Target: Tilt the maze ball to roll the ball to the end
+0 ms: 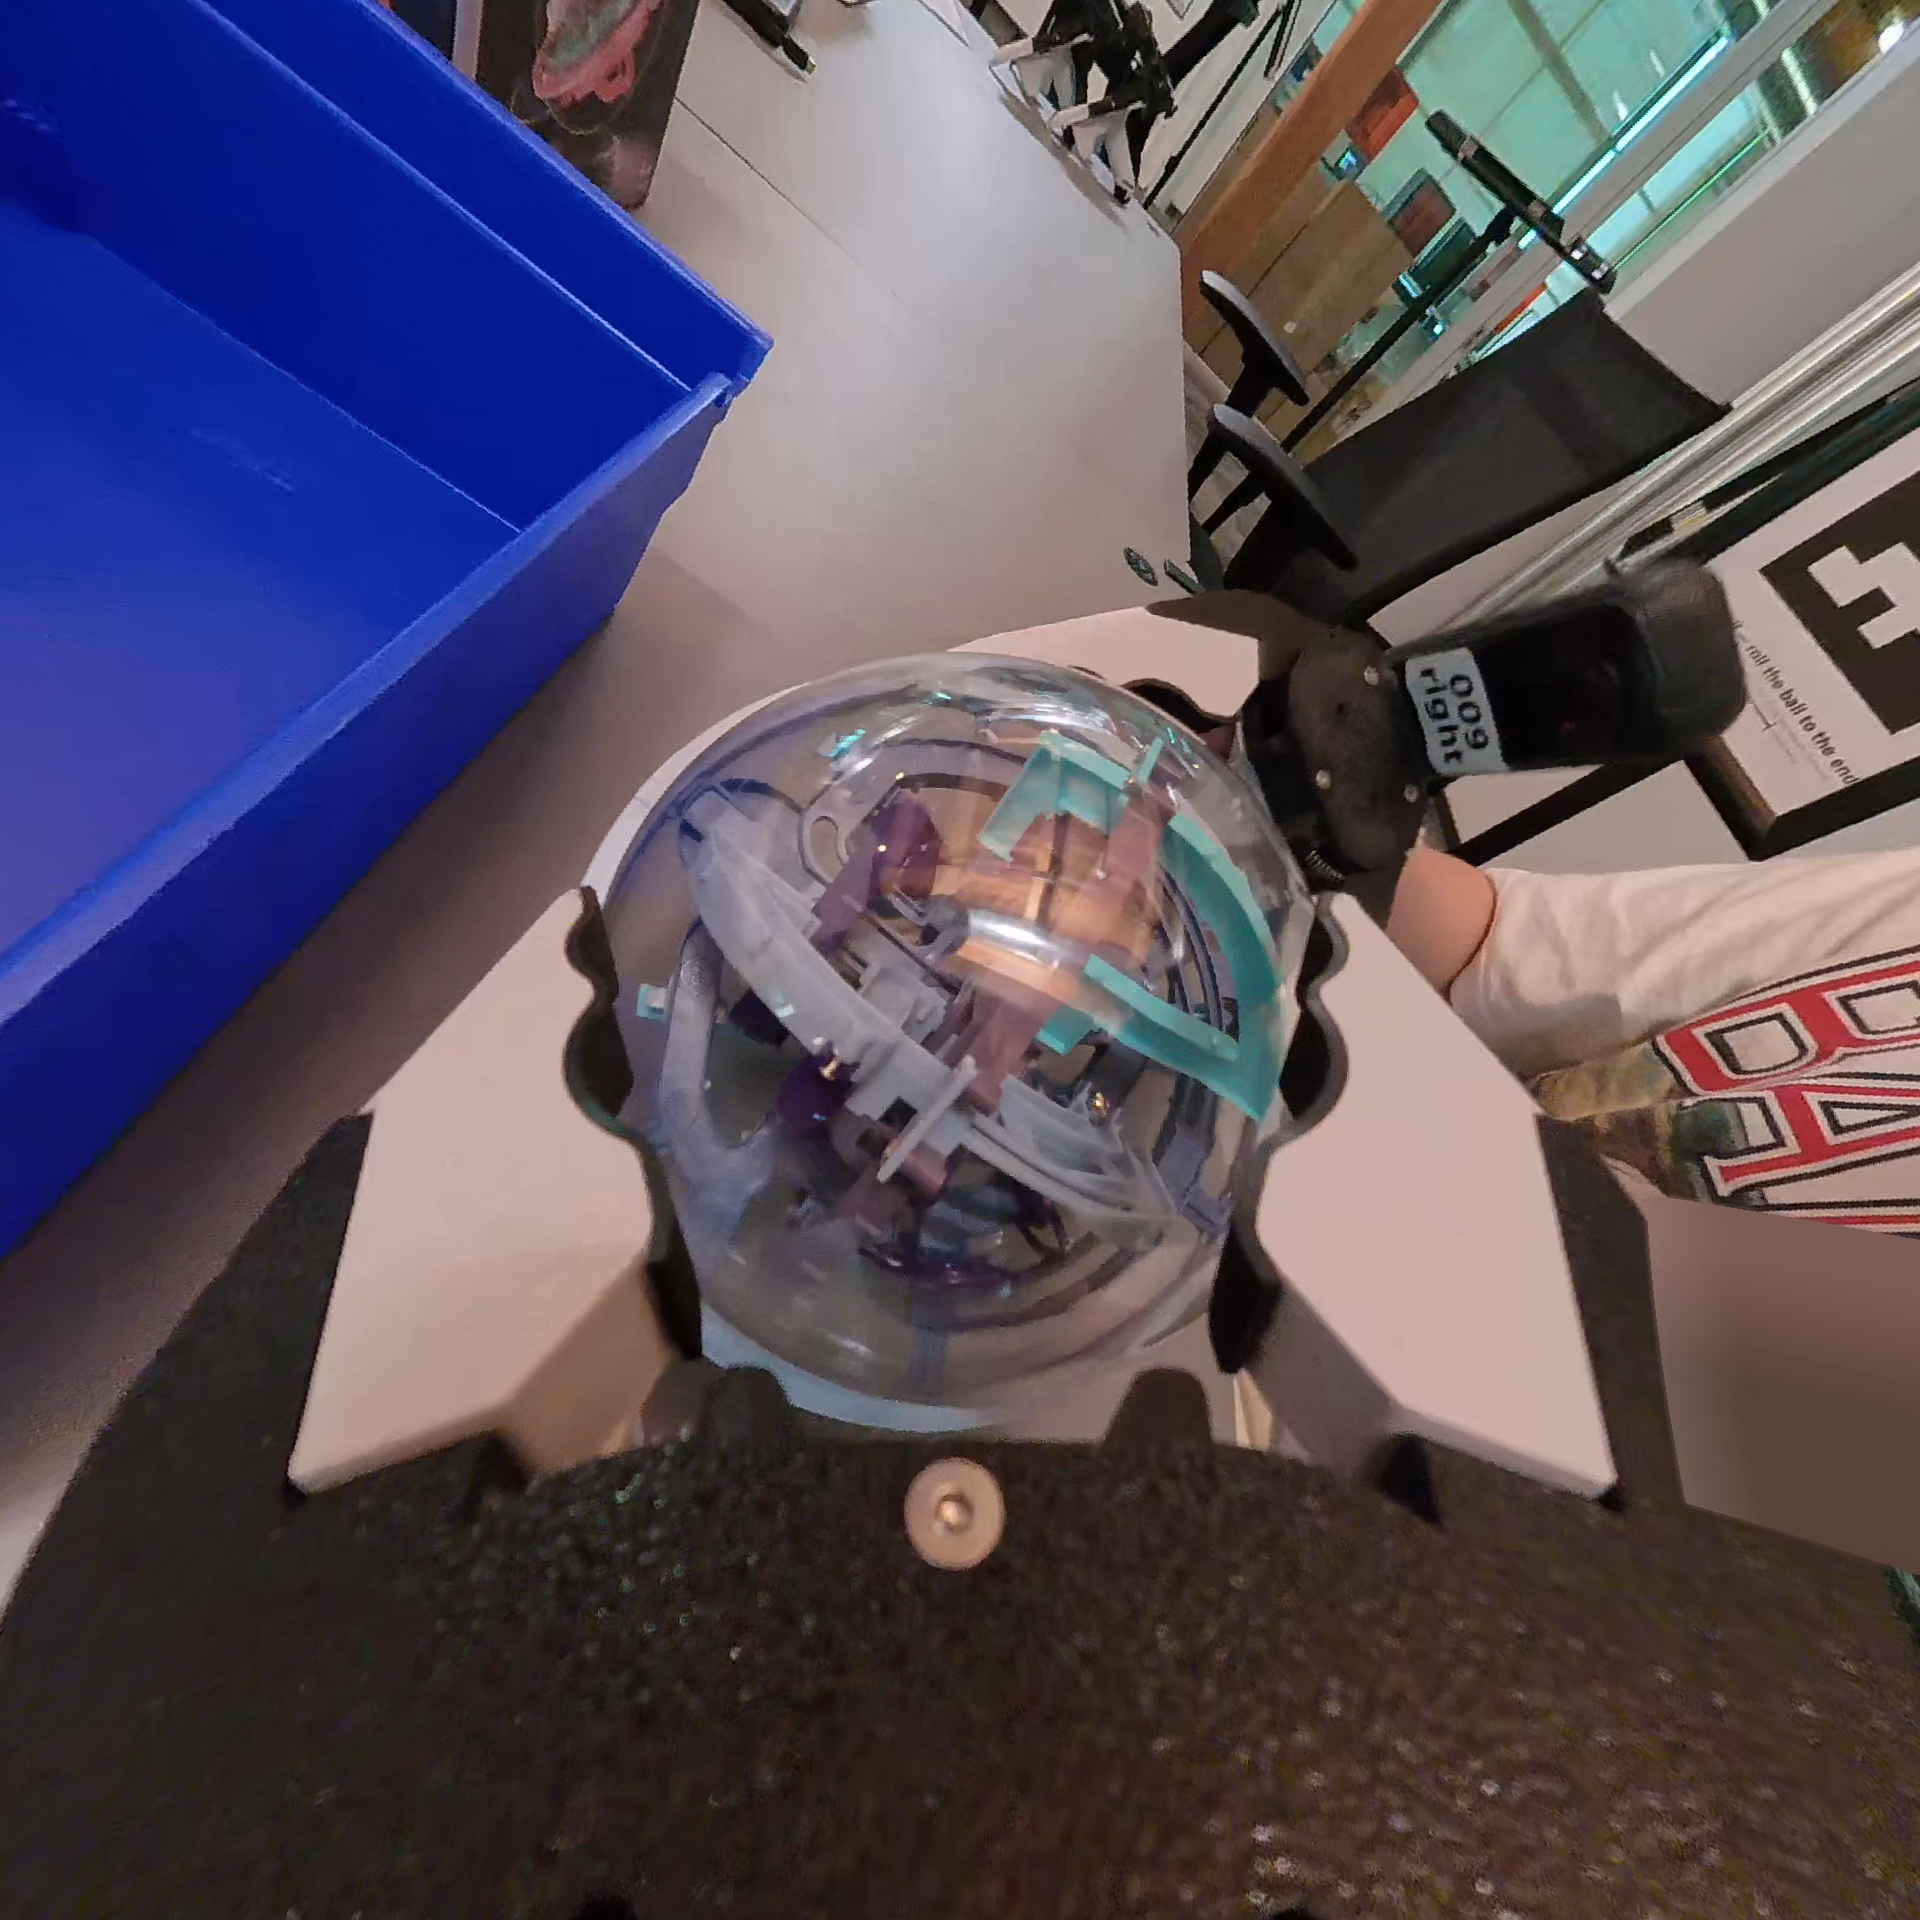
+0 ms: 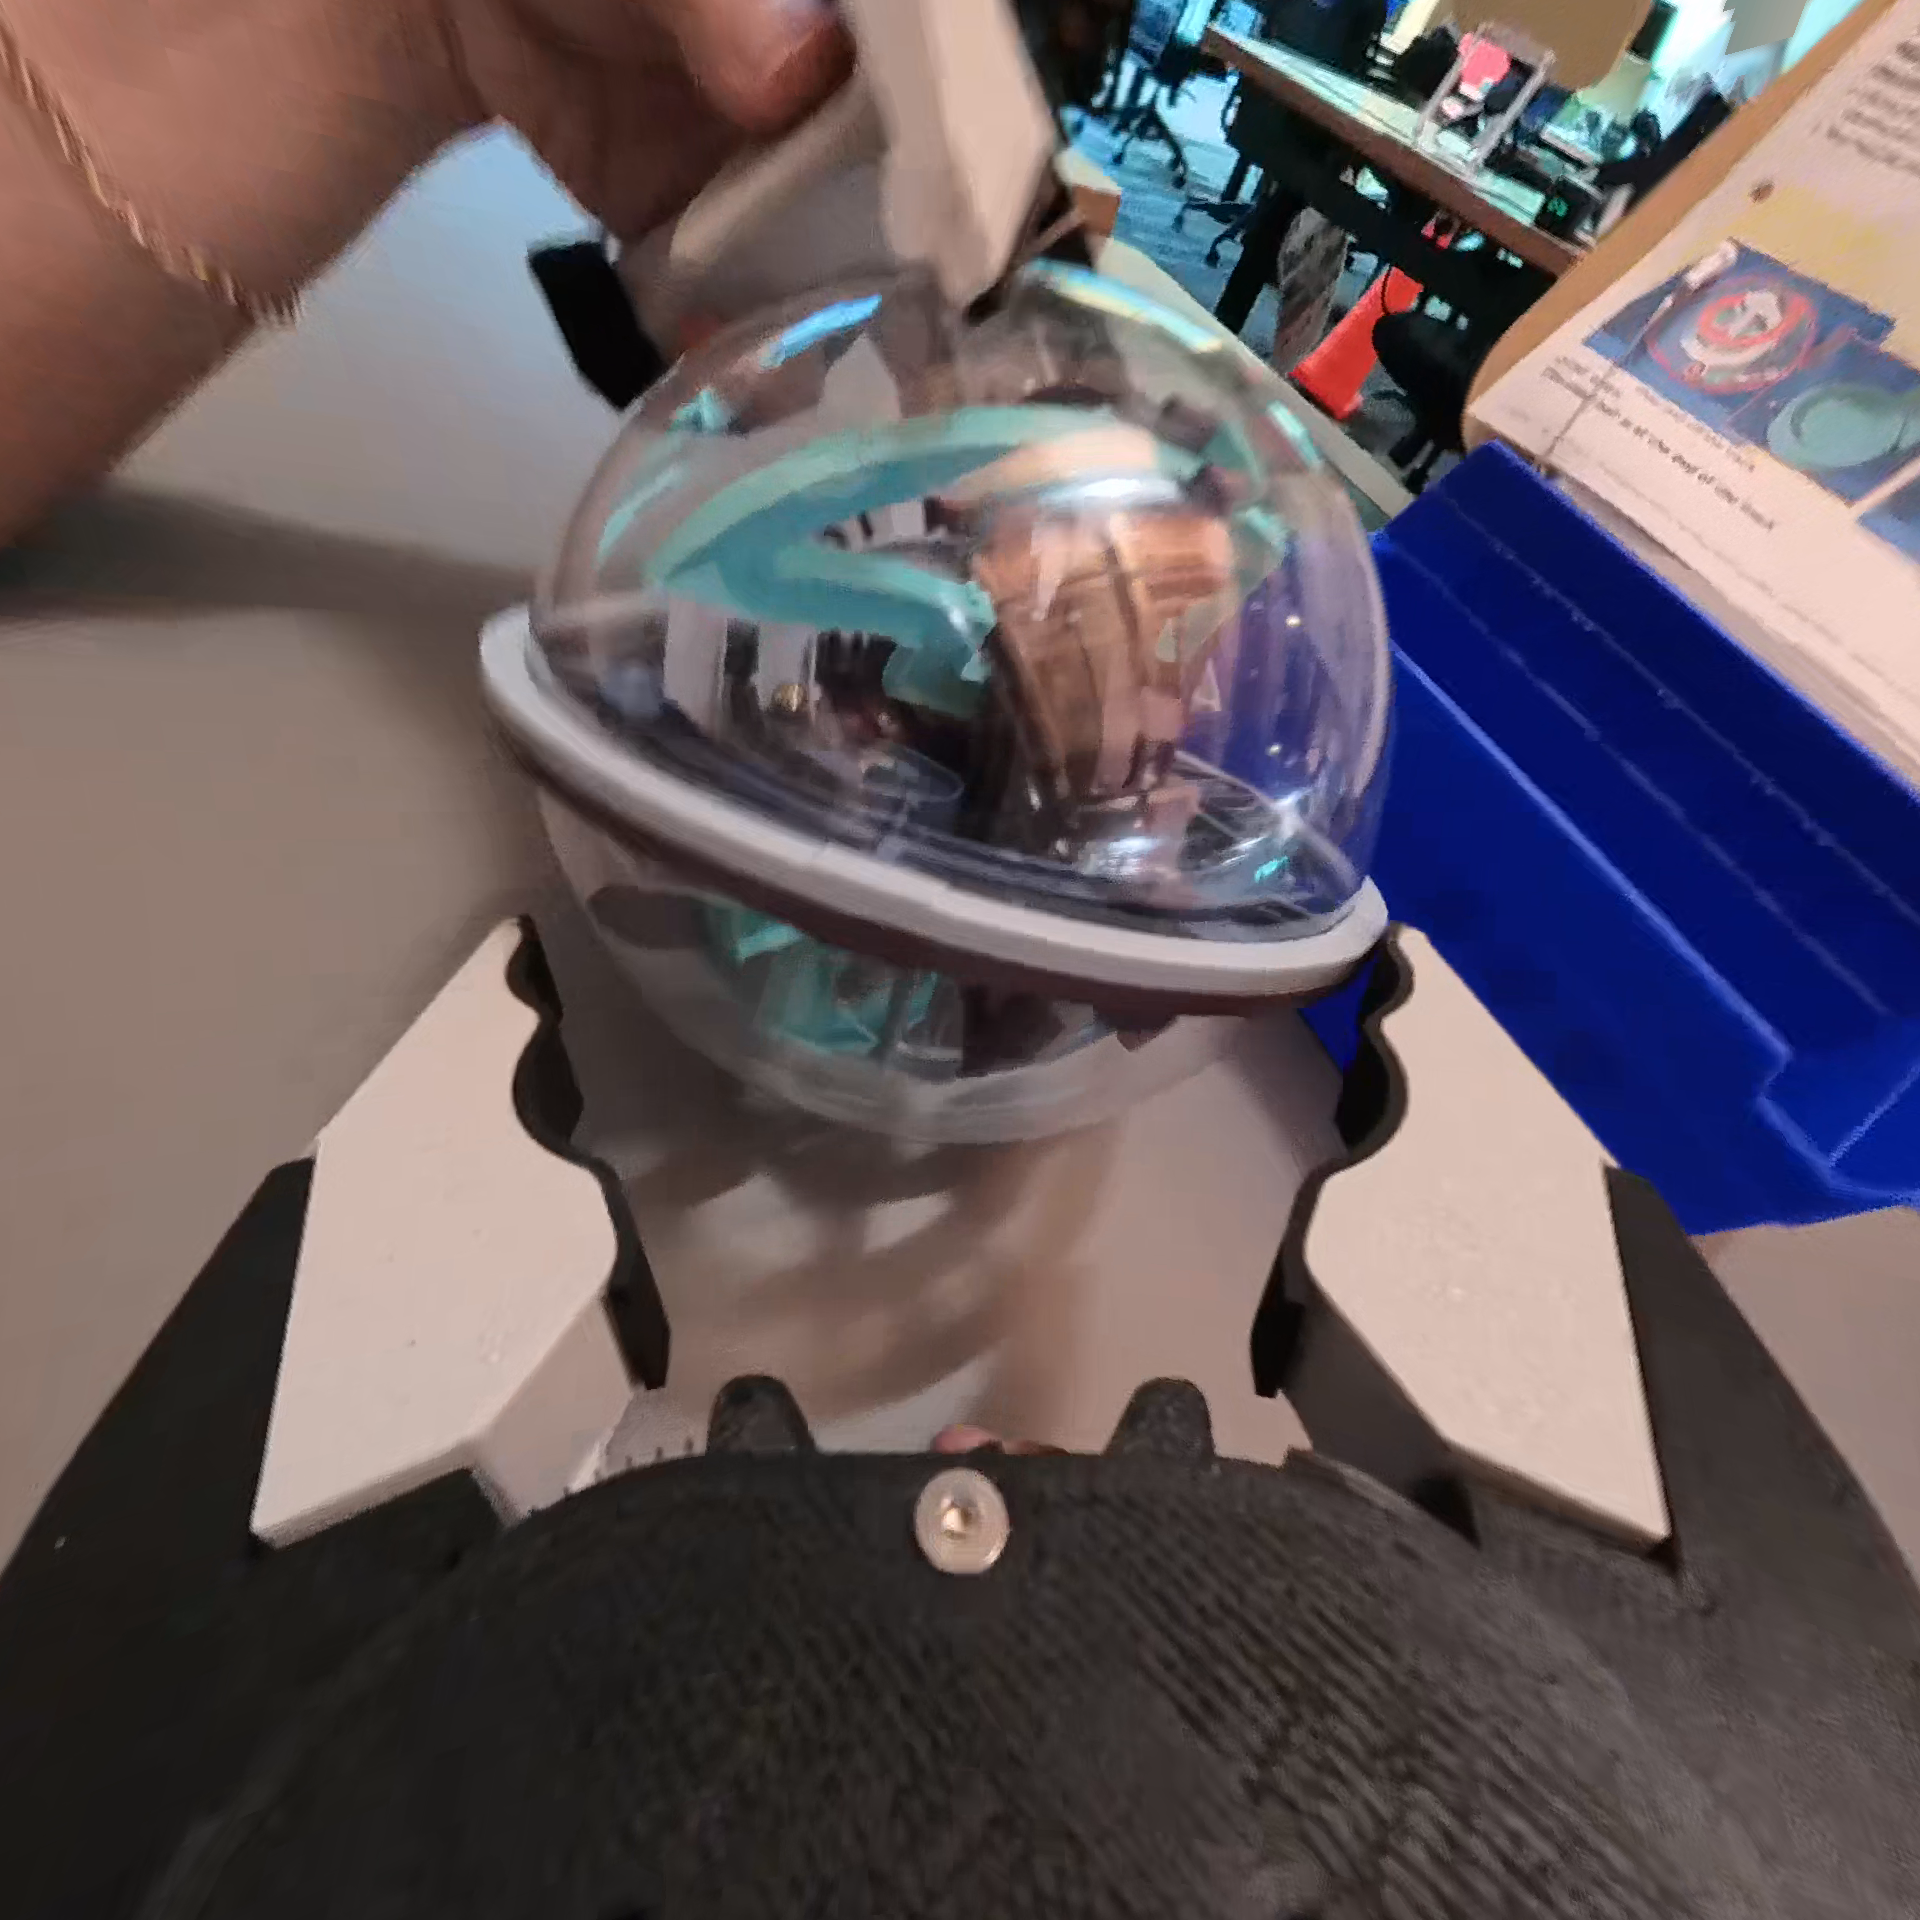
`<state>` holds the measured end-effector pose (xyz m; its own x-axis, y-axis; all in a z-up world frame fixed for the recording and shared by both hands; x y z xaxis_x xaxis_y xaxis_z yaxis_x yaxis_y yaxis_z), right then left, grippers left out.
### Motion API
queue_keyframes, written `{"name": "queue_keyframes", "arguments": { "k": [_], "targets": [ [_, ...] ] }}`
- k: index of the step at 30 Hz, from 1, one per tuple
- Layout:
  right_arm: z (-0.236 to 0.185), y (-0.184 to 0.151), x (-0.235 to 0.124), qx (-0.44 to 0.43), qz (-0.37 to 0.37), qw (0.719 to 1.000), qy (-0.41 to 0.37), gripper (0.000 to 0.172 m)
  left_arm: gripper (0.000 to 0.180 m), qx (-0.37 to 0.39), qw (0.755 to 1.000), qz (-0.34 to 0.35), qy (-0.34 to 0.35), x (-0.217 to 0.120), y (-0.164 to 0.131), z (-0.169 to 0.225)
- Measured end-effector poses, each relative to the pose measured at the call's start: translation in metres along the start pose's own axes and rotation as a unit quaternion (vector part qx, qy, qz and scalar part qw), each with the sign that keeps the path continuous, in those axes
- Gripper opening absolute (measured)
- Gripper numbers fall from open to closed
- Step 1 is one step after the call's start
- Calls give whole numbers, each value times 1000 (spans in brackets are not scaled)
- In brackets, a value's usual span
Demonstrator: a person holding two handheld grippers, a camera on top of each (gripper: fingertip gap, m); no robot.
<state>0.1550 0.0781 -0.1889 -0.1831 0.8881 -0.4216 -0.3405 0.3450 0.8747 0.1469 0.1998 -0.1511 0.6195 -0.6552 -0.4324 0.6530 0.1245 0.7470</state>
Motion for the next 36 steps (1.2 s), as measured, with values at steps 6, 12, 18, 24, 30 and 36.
{"name": "queue_keyframes", "arguments": {
  "k": [6, 12, 18, 24, 30, 36],
  "targets": [
    [9, -3, 12, -51, 25, 998, 22, 151, 126, 6, 1000, 4, -11, -4, -2, -1],
    [6, 11, 20, -51, 50, 997, -15, 149, 124, 48, 998, 22, 30, -12, 4, -4],
    [3, 24, 24, -32, 69, 996, -39, 150, 114, 112, 991, 31, 66, -16, 8, 7],
    [-4, 36, 35, -62, 56, 995, -60, 150, 136, 99, 991, -12, 87, -13, 1, 10],
    [-8, 34, 42, -107, 26, 991, -76, 152, 135, 97, 985, -47, 134, -20, -5, 6],
    [3, 16, 30, -86, 5, 996, -27, 152, 134, 137, 984, -38, 103, -15, -4, 9]
  ]
}}
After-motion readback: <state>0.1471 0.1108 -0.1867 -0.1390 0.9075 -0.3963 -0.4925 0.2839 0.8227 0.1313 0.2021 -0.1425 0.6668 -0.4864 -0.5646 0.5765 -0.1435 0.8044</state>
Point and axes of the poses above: each gripper's, where its closed fingertips meet, x out along the fingers, y out of its top, z = x × y across the jaws, the point moved 5 cm from there along -x, back along the fingers, and after that the axes turned 10 degrees about y, right-handed, at the moved point
